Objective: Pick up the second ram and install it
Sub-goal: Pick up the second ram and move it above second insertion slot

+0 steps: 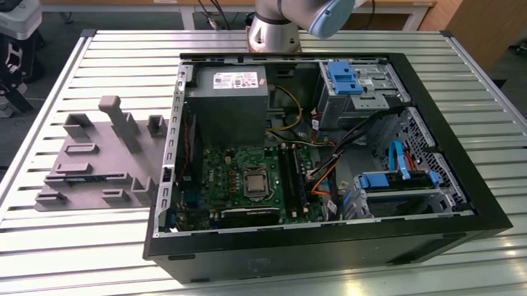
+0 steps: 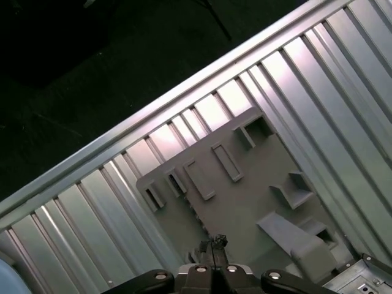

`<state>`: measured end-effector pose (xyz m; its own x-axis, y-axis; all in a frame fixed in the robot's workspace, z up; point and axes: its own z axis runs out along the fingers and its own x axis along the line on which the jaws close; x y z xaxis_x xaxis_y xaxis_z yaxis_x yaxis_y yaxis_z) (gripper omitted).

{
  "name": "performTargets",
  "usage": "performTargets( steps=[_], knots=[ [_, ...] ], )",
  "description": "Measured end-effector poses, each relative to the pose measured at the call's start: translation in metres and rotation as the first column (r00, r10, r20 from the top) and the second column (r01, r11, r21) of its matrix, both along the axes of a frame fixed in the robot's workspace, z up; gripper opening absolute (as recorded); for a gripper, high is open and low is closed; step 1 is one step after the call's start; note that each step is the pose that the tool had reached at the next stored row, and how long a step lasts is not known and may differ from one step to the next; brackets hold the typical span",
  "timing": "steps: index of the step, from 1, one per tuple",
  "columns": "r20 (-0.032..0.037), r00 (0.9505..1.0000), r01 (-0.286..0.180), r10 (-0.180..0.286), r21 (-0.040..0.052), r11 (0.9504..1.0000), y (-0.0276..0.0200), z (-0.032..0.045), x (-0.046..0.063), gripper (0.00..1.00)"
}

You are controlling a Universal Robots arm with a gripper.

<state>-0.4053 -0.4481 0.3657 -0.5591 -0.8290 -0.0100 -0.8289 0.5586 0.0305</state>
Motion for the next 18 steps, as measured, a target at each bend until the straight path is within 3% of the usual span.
performTargets(
  steps=[5,9,13,18],
  knots=[
    [0.0001,0.9969,-0.079,0.079,0.0,0.9969,0.0,-0.0003,-0.0001,0.11],
    [0.0001,0.9884,-0.152,0.152,0.0,0.9884,0.0,-0.0008,-0.0001,0.11],
    [0.0,0.975,-0.222,0.222,0.0,0.975,0.0,-0.0014,-0.0001,0.11],
    [0.0001,0.9506,-0.311,0.311,0.0,0.9506,0.0,-0.0026,-0.0001,0.11]
  ],
)
